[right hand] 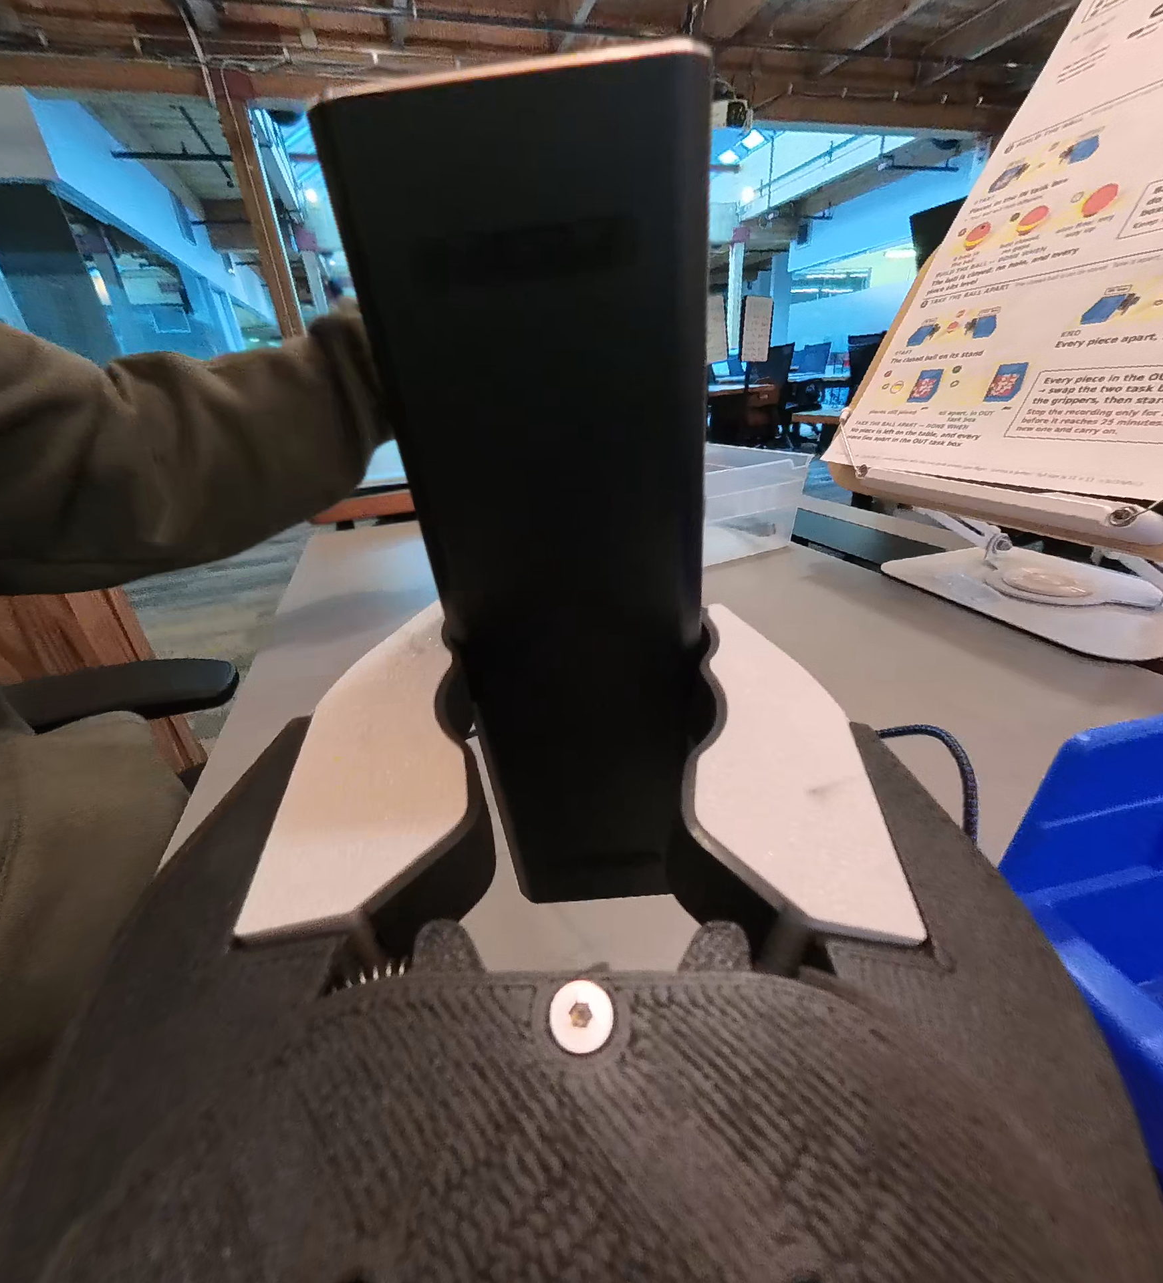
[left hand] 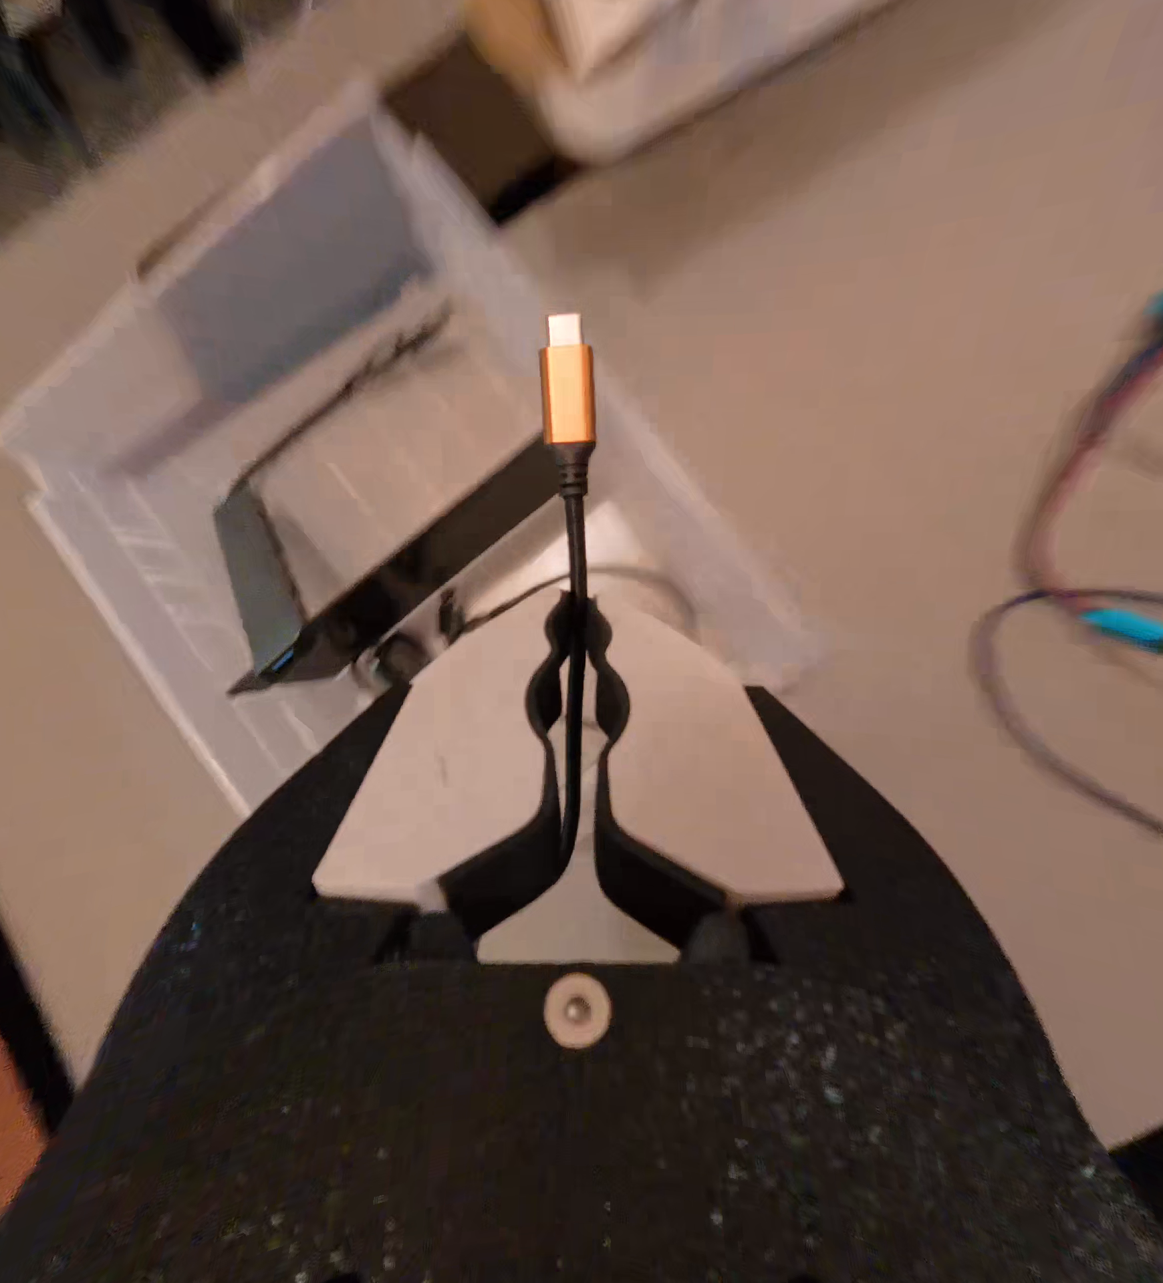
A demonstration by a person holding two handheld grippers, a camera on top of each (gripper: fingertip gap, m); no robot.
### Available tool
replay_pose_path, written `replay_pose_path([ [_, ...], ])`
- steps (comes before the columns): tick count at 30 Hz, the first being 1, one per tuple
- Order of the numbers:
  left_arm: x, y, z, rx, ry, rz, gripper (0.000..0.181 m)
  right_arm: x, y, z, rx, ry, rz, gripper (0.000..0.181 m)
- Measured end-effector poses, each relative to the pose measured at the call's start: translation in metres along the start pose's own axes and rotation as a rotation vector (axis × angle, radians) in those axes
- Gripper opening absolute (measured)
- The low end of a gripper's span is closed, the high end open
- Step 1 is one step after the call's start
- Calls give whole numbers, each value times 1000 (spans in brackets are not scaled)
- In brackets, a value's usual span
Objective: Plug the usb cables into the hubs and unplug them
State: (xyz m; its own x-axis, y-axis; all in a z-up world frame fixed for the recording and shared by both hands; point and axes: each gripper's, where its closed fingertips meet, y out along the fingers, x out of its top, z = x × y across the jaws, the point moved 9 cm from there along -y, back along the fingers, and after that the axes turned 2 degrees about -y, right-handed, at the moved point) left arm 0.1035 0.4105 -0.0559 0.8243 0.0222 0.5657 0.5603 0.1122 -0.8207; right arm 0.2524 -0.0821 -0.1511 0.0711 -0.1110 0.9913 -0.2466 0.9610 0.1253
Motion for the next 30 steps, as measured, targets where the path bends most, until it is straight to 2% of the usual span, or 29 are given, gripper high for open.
replay_pose_path([
  [1, 10, -24, -13, -62, 0, -102, 3, 0, -1, 0, 2, 4, -6, 62],
  [5, 33, -99, -80, -415, -23, -492, 2, -1, -3, -1, -3, 7, -20, 62],
  [8, 24, -112, -127, -627, -89, -636, 3, 1, -5, 0, 9, 17, -57, 62],
  [10, 6, -97, -152, -765, -167, -687, 3, 1, -7, 0, 8, 17, -68, 62],
  [12, -19, -66, -168, -874, -253, -657, 3, 0, -8, 0, 12, 21, -74, 62],
  [15, -61, -13, -180, -884, -317, -552, 3, 0, -9, 2, 32, 25, -93, 62],
  [16, -73, -1, -181, -842, -331, -528, 3, 0, -9, 3, 29, 20, -91, 62],
  [19, -88, 7, -186, -816, -307, -558, 3, 1, -10, 6, 38, 6, -88, 62],
  [20, -85, -1, -188, -796, -243, -602, 3, 1, -10, 7, 39, 5, -90, 62],
  [22, -74, -26, -201, -732, 11, -684, 2, 1, -11, 5, 27, 9, -90, 62],
  [24, -67, -47, -226, -625, 411, -702, 3, -1, -12, 1, 16, 17, -88, 62],
  [26, -70, -48, -250, -442, 778, -655, 2, -3, -13, -1, 11, 19, -87, 62],
  [27, -76, -44, -260, -421, 895, -606, 2, -3, -13, -2, 5, 21, -85, 62],
  [30, -101, -24, -276, -406, 1080, -490, 3, -3, -15, -3, 0, 24, -82, 62],
])
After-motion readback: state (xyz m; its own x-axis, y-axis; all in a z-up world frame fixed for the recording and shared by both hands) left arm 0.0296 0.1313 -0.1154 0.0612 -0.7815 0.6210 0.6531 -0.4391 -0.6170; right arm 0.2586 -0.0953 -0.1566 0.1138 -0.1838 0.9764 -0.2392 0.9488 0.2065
